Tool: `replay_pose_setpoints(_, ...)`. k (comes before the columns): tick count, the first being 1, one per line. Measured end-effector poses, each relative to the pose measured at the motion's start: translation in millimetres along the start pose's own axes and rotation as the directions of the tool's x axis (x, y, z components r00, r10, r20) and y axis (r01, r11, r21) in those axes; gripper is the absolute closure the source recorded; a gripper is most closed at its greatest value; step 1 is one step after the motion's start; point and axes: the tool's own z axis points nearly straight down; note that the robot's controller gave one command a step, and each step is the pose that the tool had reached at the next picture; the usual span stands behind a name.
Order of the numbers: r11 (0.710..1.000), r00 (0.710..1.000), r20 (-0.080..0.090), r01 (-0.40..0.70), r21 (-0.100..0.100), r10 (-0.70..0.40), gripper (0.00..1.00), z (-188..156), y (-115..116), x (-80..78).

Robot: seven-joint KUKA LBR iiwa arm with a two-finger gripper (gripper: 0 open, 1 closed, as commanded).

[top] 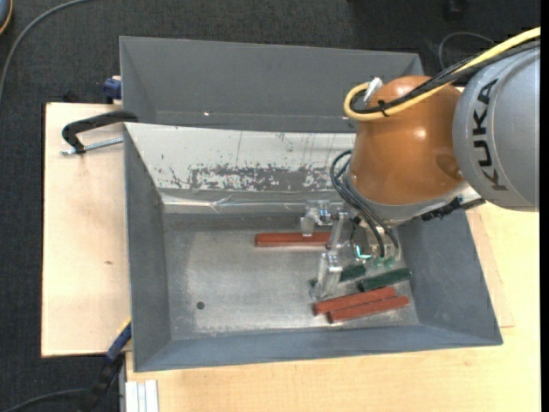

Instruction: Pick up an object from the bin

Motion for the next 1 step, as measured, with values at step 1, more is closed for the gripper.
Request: replay_pose_setpoints(1,1.000,1.000,0.010,-0.011,0.001,0.011,0.00,145.4,-53.4,-95.8)
